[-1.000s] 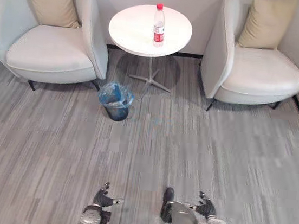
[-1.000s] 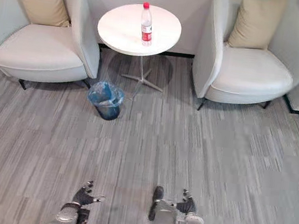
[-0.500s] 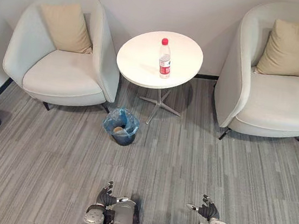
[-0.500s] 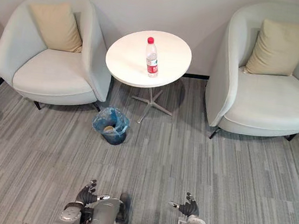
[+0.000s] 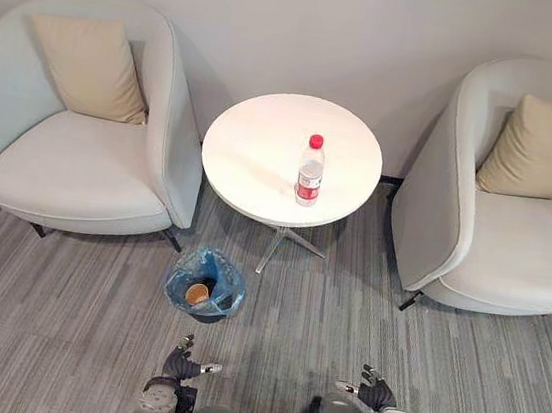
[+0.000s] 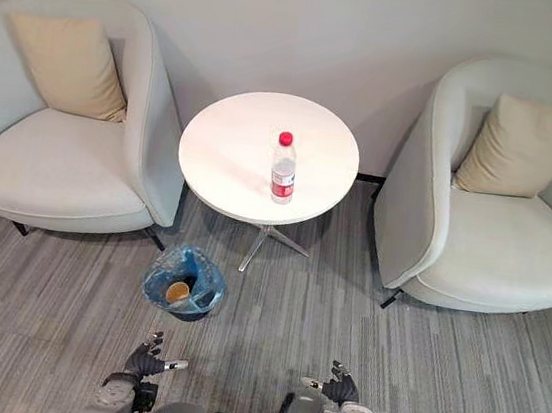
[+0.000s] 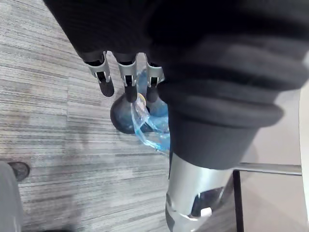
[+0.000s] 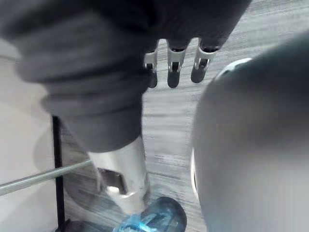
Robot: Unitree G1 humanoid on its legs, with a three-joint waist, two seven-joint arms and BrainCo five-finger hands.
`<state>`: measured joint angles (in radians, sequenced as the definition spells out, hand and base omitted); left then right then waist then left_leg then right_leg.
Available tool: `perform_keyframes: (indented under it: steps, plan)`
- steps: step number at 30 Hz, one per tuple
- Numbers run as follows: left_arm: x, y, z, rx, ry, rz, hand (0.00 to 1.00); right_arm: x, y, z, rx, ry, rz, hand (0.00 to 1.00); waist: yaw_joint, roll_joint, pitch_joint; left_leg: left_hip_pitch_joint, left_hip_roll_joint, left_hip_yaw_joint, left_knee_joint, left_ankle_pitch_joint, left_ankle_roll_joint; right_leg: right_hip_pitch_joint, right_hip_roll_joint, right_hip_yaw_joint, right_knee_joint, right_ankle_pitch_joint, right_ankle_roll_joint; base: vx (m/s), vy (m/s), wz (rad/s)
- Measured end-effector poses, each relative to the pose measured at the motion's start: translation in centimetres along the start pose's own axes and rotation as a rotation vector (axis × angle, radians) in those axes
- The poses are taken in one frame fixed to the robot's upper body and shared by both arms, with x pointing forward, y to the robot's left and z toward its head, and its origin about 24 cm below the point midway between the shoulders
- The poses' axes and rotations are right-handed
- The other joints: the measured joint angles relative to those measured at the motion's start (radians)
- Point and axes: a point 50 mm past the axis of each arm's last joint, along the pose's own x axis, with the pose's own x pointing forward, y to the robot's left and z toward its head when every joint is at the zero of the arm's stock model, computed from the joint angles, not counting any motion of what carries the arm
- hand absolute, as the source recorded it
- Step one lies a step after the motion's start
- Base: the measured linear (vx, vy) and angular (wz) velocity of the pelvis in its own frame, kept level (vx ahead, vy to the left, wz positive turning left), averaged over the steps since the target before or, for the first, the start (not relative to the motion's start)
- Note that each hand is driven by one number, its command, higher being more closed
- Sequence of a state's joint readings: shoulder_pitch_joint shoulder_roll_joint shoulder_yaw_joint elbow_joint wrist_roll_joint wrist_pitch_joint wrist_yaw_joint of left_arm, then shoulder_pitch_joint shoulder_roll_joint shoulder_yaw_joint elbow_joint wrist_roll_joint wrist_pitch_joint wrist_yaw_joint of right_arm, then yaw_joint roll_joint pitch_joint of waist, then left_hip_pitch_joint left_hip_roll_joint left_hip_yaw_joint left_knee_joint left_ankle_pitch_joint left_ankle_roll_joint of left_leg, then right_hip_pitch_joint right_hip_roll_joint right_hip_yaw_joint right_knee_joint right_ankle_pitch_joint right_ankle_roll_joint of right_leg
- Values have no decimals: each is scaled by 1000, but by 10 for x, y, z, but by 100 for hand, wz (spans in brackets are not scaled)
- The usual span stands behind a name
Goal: Gather rubbish on tea table into small bin, then transfer packed bag to large trash can.
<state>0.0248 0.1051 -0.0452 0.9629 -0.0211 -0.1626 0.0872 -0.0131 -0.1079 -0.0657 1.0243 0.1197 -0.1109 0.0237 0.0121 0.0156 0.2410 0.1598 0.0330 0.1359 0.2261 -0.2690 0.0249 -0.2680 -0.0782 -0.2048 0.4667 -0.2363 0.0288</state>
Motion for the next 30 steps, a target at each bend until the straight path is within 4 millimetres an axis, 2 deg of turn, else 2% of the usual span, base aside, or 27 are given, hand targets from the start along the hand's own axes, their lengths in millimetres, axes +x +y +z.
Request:
perform_keyframes:
  steps: [1,2,3,4,5,6,7,8,9,10,11,13,16,17,18,19,22,25,30]
  plan:
    - [-1,1,-4,-7,12,6,0,-1,0,-2,11,5,-4,0,0,-8,-2,37,5,-5,-7,-19,-33,7,20,25,-119,126,-10,494,-106,18]
    - [-3,2,-7,-8,20,9,0,-1,-1,-4,14,10,-6,0,-3,-13,-5,49,3,-10,-7,-24,-40,20,24,34,-150,198,-15,500,-137,26]
    - [-4,-5,-11,-27,39,-3,0,-3,-5,-7,21,18,-19,0,0,15,-12,71,28,-46,-5,-36,-60,59,50,28,-169,279,-60,457,-151,28]
    - [-3,-10,-9,-39,34,-20,0,-3,-8,-7,23,20,-30,0,0,23,-15,65,40,-61,4,-20,-85,60,56,25,-153,245,-66,421,-151,20]
    - [-4,-11,-10,-43,35,-26,0,-3,-10,-7,27,21,-36,0,0,27,-15,70,47,-67,7,-13,-93,64,59,17,-148,231,-71,435,-202,38]
    - [-4,-14,-10,-49,36,-35,0,-4,-13,-9,56,22,-51,0,-13,38,-16,59,66,-93,44,-9,-101,93,65,-16,-158,208,-76,395,-202,65]
    - [-4,-17,-10,-60,41,-39,0,-4,-13,-11,83,26,-63,0,-29,43,-14,26,88,-112,144,-5,-107,147,73,-52,-196,197,-80,379,-201,79]
    - [-4,-18,-11,-76,44,-36,0,-5,-13,-13,92,30,-68,0,-30,43,-13,6,97,-111,213,1,-118,181,79,-67,-220,193,-80,262,-141,77]
    - [-4,-22,-10,-103,44,-35,0,-8,-14,-17,99,36,-80,0,-25,45,-13,-54,124,-101,390,40,-157,246,89,-83,-267,182,-84,178,-98,59]
    - [-5,-23,-9,-114,33,-36,0,-9,-13,-20,101,36,-80,0,-18,47,-11,-112,154,-83,523,47,-151,293,96,-96,-296,171,-96,226,-104,50]
    - [-5,-24,-6,-116,23,-36,0,-10,-13,-23,105,46,-84,0,3,47,-10,-169,191,-27,597,13,-109,340,101,-102,-323,169,-95,151,-68,23]
    - [-4,-24,-6,-114,21,-36,0,-10,-13,-22,111,45,-85,0,7,46,-12,-206,194,1,562,2,-90,358,94,-101,-340,169,-89,116,-28,-1]
    - [-5,-25,-7,-104,23,-43,0,-11,-13,-26,115,55,-93,0,4,57,-14,-252,144,-17,261,19,-108,371,65,-86,-333,160,-58,180,101,-14]
    - [-6,-27,-10,-96,35,-51,0,-12,-20,-25,106,53,-116,0,5,80,-22,-249,124,-54,111,159,-103,370,78,-63,-327,152,-35,153,139,-24]
    - [-6,-25,-10,-88,35,-49,0,-11,-18,-26,109,59,-114,0,6,75,-25,-235,117,-46,105,155,-97,377,74,-50,-330,153,-31,188,154,-23]
    - [-6,-20,-11,-78,39,-40,0,-12,-14,-28,110,63,-107,0,6,51,-28,-215,96,-44,71,159,-96,387,59,-40,-348,156,-16,113,77,-7]
    - [-6,-11,-16,-49,58,-26,0,-13,-7,-32,117,75,-94,0,7,15,-38,-186,66,-35,17,176,-73,389,27,-37,-350,148,-1,110,71,4]
    - [-7,-11,-20,-33,65,-32,0,-13,-7,-32,106,76,-92,0,6,18,-43,-124,27,-26,-73,208,-59,408,5,-23,-366,146,4,57,66,0]
    - [-9,-8,-23,-23,74,-27,0,-11,-5,-29,38,71,-75,0,5,20,-50,-86,14,-26,-169,252,-58,401,-1,-18,-367,140,14,4,1,-1]
